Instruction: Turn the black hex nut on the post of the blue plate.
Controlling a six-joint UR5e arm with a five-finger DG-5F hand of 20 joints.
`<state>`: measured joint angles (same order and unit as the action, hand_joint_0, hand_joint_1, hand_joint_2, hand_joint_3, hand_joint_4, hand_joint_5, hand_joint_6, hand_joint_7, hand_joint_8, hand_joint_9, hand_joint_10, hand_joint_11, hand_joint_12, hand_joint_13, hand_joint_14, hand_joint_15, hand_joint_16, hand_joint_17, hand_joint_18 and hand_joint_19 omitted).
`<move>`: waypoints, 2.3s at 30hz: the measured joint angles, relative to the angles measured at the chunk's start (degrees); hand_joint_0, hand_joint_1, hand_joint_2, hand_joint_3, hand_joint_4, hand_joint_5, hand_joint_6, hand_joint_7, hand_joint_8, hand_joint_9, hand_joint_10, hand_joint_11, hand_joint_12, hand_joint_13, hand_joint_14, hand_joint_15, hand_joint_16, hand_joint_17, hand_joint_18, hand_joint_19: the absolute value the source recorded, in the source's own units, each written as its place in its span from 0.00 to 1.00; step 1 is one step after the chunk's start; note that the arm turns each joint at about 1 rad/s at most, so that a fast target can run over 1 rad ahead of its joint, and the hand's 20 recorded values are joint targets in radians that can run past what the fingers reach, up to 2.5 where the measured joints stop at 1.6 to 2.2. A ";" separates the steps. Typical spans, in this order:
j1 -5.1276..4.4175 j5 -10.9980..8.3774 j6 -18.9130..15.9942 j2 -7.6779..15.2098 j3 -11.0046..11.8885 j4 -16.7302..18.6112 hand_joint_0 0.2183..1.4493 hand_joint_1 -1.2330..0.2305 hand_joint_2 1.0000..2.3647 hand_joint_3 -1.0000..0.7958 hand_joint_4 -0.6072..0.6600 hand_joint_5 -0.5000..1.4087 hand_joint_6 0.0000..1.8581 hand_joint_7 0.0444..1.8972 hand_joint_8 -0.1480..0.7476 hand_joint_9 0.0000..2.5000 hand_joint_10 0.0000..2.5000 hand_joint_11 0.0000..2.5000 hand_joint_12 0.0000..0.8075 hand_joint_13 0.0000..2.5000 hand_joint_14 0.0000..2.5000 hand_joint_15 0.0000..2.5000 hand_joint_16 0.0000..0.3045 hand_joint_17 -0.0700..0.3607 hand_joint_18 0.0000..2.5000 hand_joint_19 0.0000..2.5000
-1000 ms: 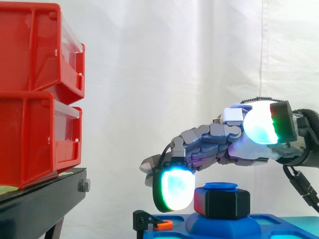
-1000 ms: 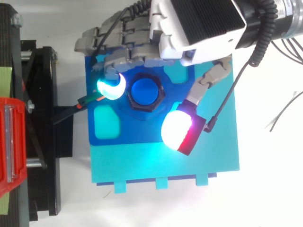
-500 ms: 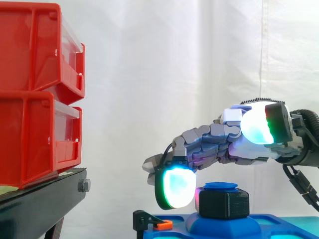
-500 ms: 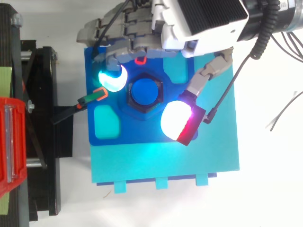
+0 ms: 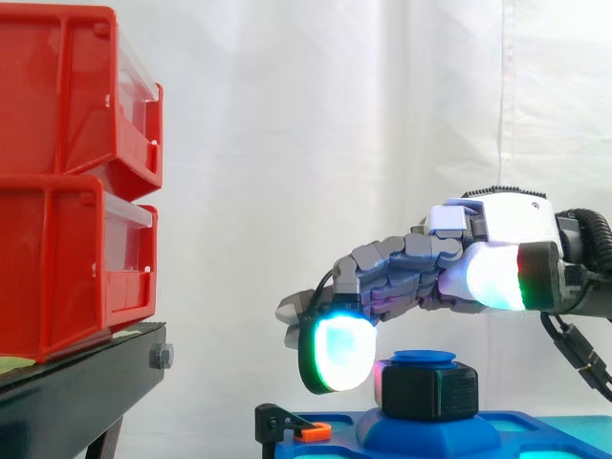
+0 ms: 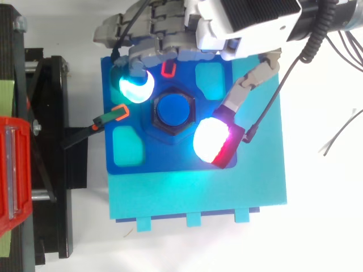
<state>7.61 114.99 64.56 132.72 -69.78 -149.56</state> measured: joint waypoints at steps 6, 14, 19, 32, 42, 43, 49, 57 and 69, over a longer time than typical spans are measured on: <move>-0.42 -0.01 -0.48 0.00 0.92 0.32 0.06 0.58 0.00 0.28 0.77 0.15 0.27 0.50 0.54 0.12 0.00 0.00 0.57 0.13 0.00 0.05 0.24 0.54 0.16 0.13; -1.59 -0.16 -0.51 0.00 1.64 0.25 0.05 0.38 0.00 0.28 0.74 0.13 0.27 0.48 0.54 0.09 0.00 0.01 0.58 0.12 0.00 0.05 0.24 0.54 0.15 0.12; -2.01 -0.25 -0.36 0.00 1.65 -0.62 0.06 0.30 0.00 0.28 0.72 0.12 0.27 0.47 0.53 0.08 0.00 0.01 0.58 0.10 0.00 0.05 0.23 0.53 0.14 0.12; -2.94 -0.37 0.06 0.00 1.61 -1.98 0.14 0.20 0.00 0.28 0.68 0.12 0.27 0.45 0.48 0.05 0.00 0.01 0.52 0.07 0.00 0.04 0.20 0.48 0.11 0.13; -3.08 -0.38 0.12 0.04 1.42 -2.14 0.16 0.19 0.00 0.28 0.67 0.12 0.27 0.45 0.47 0.05 0.00 0.01 0.50 0.07 0.00 0.04 0.19 0.47 0.11 0.13; -3.09 -0.37 0.12 0.02 1.40 -2.14 0.16 0.18 0.00 0.28 0.67 0.12 0.27 0.45 0.47 0.05 0.00 0.01 0.50 0.07 0.00 0.04 0.19 0.46 0.11 0.13; -3.11 -0.38 0.13 0.02 1.24 -2.14 0.18 0.17 0.00 0.28 0.66 0.12 0.27 0.46 0.46 0.05 0.00 0.01 0.49 0.07 0.00 0.04 0.18 0.45 0.11 0.13; -3.10 -0.38 0.13 0.01 0.72 -1.88 0.22 0.18 0.00 0.28 0.67 0.12 0.27 0.47 0.45 0.06 0.00 0.01 0.47 0.08 0.00 0.04 0.17 0.44 0.12 0.13; -2.90 -0.38 0.03 0.00 0.70 -1.44 0.17 0.20 0.00 0.28 0.71 0.13 0.27 0.49 0.47 0.06 0.00 0.01 0.49 0.09 0.00 0.04 0.18 0.46 0.13 0.13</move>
<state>4.70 114.61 64.59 132.72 -69.08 -151.00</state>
